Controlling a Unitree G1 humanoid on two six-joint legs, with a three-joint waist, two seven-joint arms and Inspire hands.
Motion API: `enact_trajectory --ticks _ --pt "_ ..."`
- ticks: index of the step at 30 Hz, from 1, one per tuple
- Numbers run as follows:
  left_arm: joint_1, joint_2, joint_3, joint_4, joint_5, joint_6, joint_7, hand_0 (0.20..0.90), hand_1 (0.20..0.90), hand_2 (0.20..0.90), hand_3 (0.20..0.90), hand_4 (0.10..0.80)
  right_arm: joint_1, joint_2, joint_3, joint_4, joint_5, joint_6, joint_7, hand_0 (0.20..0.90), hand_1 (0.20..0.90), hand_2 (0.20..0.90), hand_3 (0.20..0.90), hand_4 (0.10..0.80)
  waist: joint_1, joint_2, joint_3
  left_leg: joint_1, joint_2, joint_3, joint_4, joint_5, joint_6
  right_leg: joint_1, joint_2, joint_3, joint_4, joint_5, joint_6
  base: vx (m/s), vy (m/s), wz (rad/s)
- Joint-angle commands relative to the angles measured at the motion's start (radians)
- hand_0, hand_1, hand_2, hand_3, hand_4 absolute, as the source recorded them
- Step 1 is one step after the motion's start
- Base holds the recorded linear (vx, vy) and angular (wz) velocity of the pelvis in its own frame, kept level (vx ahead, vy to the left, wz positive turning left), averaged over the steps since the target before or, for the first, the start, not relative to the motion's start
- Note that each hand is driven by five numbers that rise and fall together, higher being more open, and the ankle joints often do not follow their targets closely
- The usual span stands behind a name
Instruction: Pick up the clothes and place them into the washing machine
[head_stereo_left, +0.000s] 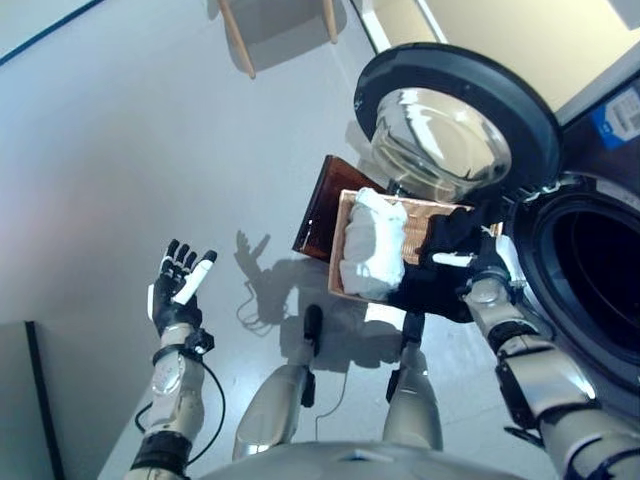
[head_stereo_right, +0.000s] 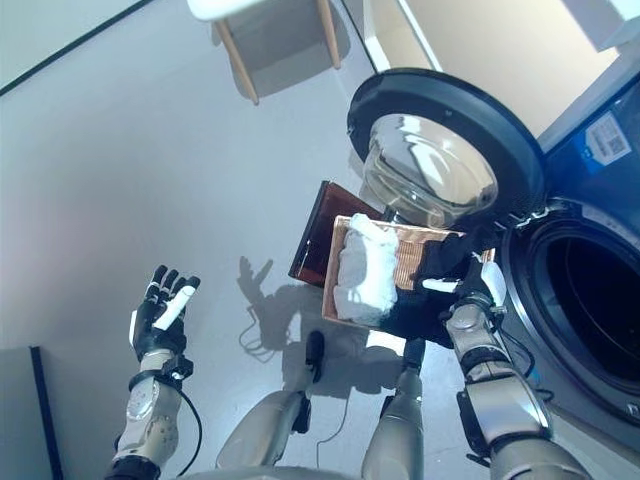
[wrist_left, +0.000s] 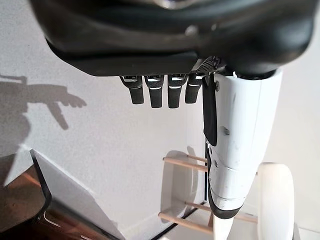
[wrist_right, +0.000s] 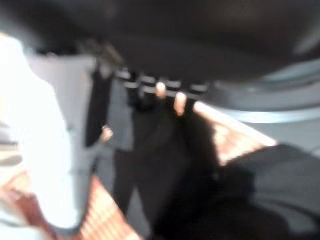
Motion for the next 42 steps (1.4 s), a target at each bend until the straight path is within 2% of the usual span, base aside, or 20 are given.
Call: enact_trajectory --ticks 1,10,20,26,42 --pt "-0.035 0.064 -0.002 -0.147 -0.014 -0.076 -0.01 0.9 0.9 0.9 0.9 0.8 -0.156 -0.147 0.07 0.071 -0.04 0.034 -0.056 0.9 0.9 0.9 0.9 0.8 0.028 0.048 0.043 -0.009 -0.005 -0.001 -0.008 -0.015 -0.102 -0.011 -0.031 0.007 0.141 -0.065 -0.001 -0.018 0.039 0.18" --pt "-0.076 0.061 -0.021 -0.175 -0.004 -0.08 0.011 0.9 0.9 0.9 0.9 0.8 -0.202 -0.18 0.093 0.111 -0.05 0.052 -0.038 0.9 0.9 0.9 0.9 0.8 0.042 0.062 0.077 -0.056 -0.017 -0.011 -0.008 -0.009 -0.105 -0.051 -0.041 -0.002 0.145 -0.061 0.003 -0.006 0.024 0.05" --pt "-0.114 0.058 -0.019 -0.201 0.006 -0.092 0.024 0.9 0.9 0.9 0.9 0.8 -0.217 -0.124 0.071 0.071 0.045 0.01 -0.012 0.9 0.9 0.9 0.9 0.8 0.049 0.055 0.107 -0.084 -0.017 -0.004 -0.008 -0.003 -0.103 -0.092 -0.041 0.003 0.147 -0.06 0.003 -0.007 0.008 -0.02" --pt "-0.136 0.049 -0.018 -0.191 0.006 -0.095 0.029 0.9 0.9 0.9 0.9 0.8 -0.214 -0.029 0.057 0.048 0.092 -0.015 -0.001 0.9 0.9 0.9 0.9 0.8 0.05 0.043 0.104 -0.08 -0.013 -0.001 -0.008 -0.007 -0.1 -0.092 -0.038 -0.002 0.148 -0.061 0.003 0.005 0.006 -0.03" --pt "-0.13 0.035 -0.026 -0.166 0.017 -0.089 0.034 0.9 0.9 0.9 0.9 0.8 -0.164 0.143 0.063 0.077 0.066 -0.003 -0.002 0.9 0.9 0.9 0.9 0.8 0.058 0.028 0.076 -0.064 -0.007 -0.007 -0.008 -0.016 -0.096 -0.069 -0.032 -0.01 0.136 -0.068 0.0 0.0 0.0 0.0"
